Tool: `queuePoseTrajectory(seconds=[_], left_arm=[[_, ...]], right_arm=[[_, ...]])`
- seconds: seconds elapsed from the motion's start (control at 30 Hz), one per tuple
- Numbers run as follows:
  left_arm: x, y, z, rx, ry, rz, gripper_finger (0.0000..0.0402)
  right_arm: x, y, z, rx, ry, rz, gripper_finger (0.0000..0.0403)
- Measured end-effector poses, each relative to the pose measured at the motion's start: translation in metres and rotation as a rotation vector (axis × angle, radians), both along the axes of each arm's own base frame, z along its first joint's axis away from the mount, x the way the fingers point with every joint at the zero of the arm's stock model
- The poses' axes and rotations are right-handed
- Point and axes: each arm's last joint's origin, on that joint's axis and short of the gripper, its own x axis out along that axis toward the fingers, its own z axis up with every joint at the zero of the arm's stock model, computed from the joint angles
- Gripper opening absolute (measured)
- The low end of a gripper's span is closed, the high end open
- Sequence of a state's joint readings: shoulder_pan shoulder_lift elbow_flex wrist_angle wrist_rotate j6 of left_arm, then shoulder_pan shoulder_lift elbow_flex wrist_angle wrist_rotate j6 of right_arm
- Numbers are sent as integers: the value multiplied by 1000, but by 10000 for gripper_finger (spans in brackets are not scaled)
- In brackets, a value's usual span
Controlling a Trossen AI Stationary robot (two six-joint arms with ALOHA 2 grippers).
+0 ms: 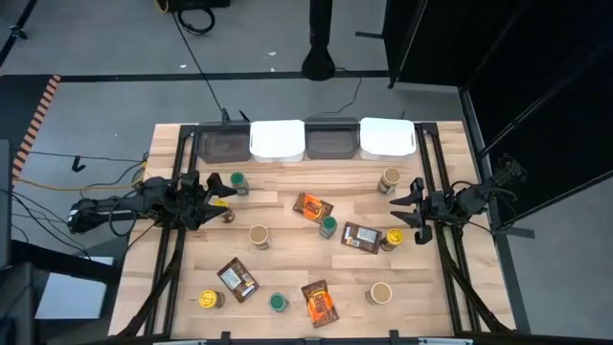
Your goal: Sort spices by type
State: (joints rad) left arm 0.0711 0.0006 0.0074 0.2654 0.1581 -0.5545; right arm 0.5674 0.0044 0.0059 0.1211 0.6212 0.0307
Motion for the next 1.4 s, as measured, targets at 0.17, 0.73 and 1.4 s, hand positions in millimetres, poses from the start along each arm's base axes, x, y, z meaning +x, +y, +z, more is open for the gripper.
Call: queuePoseTrajectory(seconds=[0.17, 0.73, 1.4], left_arm=[[0, 0, 0, 0, 0, 0, 349], [0, 1, 0, -6, -3, 23, 349], [-1, 4, 3, -63, -35, 117, 349]], right_arm=[[0, 0, 0, 0, 0, -1, 151], [0, 0, 0, 0, -1, 0, 151], [0, -1, 1, -14, -2, -27, 151]])
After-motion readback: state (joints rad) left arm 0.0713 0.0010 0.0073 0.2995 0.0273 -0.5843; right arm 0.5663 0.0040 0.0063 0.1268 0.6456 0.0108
